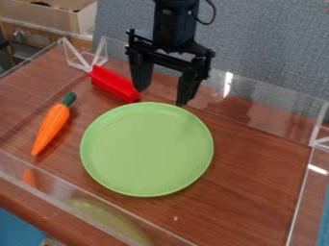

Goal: Put the carrot on the right side

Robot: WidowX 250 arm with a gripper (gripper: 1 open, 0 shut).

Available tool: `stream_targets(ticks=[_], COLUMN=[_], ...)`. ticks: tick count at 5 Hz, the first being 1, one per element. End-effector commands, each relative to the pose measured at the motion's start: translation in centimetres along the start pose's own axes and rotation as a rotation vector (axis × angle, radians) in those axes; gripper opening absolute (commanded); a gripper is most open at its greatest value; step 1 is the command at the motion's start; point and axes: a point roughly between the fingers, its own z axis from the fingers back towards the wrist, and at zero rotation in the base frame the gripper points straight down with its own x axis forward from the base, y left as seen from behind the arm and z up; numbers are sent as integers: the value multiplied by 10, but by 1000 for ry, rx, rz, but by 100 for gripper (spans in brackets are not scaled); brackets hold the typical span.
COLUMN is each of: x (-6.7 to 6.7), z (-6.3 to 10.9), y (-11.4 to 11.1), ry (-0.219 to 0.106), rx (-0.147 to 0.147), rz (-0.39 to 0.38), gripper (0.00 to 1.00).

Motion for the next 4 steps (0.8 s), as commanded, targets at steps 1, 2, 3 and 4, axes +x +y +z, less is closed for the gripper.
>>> stream_targets(ticks=[1, 2, 3, 4], x=[-2, -14, -30, -31], z=[-9, -24, -33, -43], y=[14, 37, 70, 120], ry=[29, 34, 3, -31], rx=[-3, 5, 18, 27], rz=[45, 21, -12, 13], gripper=[100, 100, 100, 100])
